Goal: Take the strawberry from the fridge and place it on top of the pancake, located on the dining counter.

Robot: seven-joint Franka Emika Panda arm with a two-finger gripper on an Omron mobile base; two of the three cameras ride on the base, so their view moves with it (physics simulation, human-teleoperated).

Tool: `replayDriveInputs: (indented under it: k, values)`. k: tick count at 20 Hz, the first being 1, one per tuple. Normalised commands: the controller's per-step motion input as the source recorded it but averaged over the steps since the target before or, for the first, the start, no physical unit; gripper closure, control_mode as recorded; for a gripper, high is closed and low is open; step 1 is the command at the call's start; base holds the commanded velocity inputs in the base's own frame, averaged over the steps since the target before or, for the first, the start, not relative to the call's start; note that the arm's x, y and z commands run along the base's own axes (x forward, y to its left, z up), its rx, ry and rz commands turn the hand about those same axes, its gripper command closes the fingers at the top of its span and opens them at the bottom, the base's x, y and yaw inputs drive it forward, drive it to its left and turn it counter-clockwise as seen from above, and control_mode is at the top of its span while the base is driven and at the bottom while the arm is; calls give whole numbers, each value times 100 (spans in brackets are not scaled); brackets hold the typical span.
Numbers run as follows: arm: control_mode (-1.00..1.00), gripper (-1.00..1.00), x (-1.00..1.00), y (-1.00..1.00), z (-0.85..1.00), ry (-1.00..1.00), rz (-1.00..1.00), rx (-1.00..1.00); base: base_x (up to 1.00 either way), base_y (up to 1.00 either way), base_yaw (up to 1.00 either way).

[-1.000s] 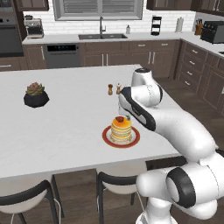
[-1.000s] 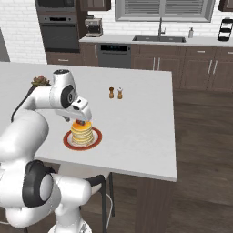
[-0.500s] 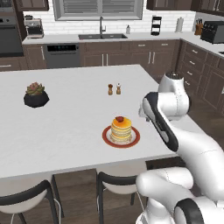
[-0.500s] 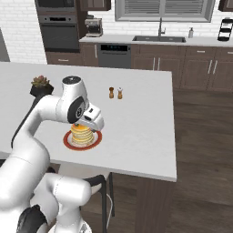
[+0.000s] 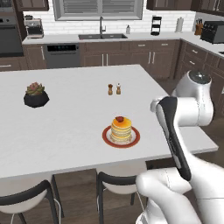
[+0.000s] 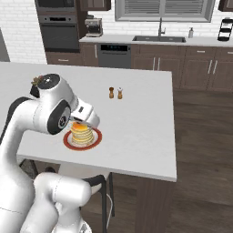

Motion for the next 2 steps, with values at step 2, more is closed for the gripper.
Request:
replayDriveInputs:
  k: [2]
  values:
    - [-100, -100, -56, -13, 67, -22, 0, -5, 0, 0, 0]
